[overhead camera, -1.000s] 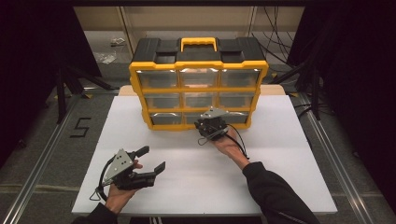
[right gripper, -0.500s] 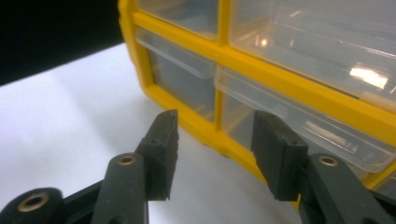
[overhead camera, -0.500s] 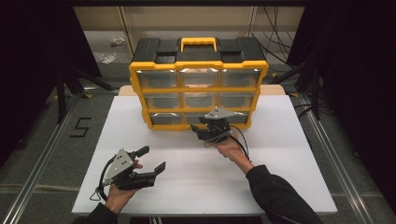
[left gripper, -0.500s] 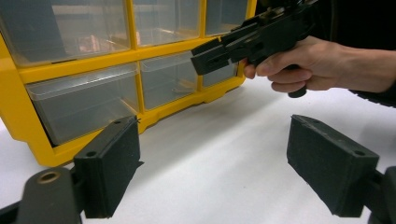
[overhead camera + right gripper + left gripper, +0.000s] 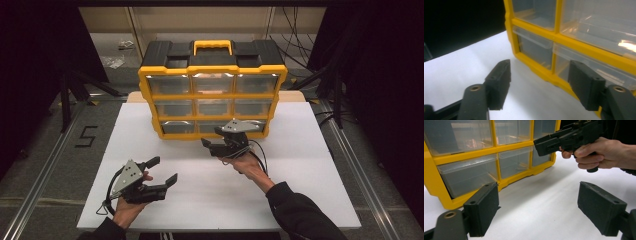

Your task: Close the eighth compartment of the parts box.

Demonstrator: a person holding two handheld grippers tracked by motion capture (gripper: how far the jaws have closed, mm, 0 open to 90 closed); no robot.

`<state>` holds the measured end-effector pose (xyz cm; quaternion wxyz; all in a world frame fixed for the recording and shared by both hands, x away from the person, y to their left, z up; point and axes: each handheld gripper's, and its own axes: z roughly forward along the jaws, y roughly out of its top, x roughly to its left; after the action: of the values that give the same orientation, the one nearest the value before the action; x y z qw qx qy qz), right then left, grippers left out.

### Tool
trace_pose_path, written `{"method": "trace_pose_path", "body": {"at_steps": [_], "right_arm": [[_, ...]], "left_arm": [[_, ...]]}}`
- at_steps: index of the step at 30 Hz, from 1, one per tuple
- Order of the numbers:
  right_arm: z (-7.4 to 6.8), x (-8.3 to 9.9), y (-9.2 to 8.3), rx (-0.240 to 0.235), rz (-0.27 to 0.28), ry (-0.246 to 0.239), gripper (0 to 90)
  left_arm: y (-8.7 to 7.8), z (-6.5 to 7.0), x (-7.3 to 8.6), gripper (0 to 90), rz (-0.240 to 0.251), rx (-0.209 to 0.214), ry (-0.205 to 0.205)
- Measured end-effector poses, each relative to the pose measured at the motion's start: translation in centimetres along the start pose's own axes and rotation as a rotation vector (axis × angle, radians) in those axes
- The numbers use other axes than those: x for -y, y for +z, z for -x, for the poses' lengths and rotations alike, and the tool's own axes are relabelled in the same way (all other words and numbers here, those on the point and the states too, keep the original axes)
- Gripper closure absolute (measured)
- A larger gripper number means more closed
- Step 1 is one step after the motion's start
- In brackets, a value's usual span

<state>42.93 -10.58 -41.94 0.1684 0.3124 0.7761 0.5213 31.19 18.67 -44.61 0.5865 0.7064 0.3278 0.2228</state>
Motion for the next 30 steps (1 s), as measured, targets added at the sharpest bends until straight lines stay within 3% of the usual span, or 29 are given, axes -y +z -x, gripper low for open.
{"method": "trace_pose_path", "body": {"at_steps": [21,30], "right_arm": [[-1.6,0.4,-3.3,0.014,0.063,-0.035,29.7],[-1.5,0.8,-5.2,0.019,0.091,-0.033,29.8]], "left_arm": [[0.0,0.0,0.0,17.0,-0.002,-0.001,0.004],[0.1,0.0,0.0,17.0,-0.003,-0.002,0.003]]}}
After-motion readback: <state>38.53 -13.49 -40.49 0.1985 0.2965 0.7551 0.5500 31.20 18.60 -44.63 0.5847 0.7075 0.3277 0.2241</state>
